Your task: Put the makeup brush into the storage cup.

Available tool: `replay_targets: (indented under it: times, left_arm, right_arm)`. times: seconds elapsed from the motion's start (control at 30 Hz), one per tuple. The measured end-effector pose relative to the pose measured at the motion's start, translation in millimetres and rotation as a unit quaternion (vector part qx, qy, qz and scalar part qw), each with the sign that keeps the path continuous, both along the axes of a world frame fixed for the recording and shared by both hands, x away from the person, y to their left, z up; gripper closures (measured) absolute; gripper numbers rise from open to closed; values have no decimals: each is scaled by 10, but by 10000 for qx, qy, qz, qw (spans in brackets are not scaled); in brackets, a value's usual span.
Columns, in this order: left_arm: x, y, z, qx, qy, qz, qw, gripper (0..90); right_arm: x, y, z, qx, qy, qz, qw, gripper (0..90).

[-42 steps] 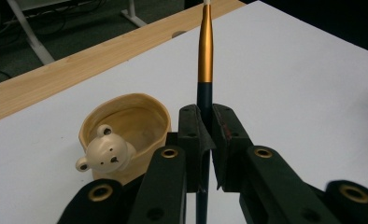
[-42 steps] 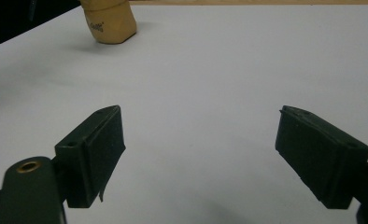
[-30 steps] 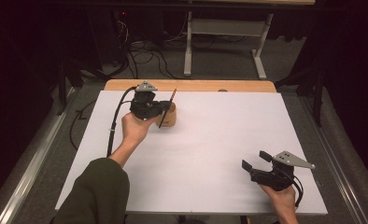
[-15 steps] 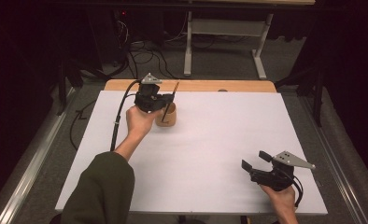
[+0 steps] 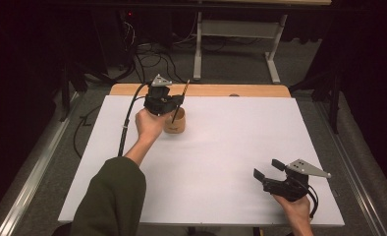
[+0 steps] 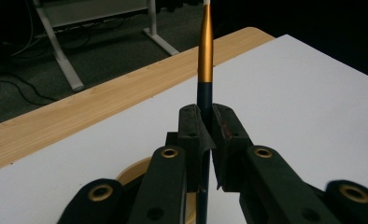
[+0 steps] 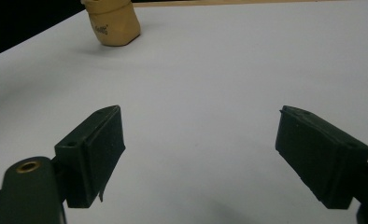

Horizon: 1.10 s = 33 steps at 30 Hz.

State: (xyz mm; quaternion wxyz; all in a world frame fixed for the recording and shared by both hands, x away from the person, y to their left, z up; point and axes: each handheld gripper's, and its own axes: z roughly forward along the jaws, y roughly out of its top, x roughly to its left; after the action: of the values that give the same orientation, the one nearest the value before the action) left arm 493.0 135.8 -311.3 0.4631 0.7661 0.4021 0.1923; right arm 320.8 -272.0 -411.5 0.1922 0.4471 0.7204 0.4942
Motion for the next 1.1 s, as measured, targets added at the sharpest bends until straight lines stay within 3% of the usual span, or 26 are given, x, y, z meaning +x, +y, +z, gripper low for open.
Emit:
replay_targets:
  times: [0.13, 0.23, 0.6, 0.93, 1.1]
  left_arm:
    - [32, 0, -5, -101, -43, 81, 9999, 828]
    - [50, -37, 1, -63, -112, 62, 9999, 829]
    - [178, -46, -39, -91, -88, 256, 9996, 828]
    - [246, -50, -135, 68, -26, 314, 9995, 828]
    - [253, -43, -143, 50, -38, 330, 9994, 828]
  right_arm:
    - [-2, 0, 1, 20, 3, 3, 10000, 172]
    - [-7, 7, 5, 12, 4, 16, 10000, 173]
    - [-6, 14, 5, 33, 16, 60, 10000, 174]
    - [-7, 20, 10, 47, 2, 96, 9999, 174]
    - [-5, 18, 12, 49, -9, 97, 9999, 174]
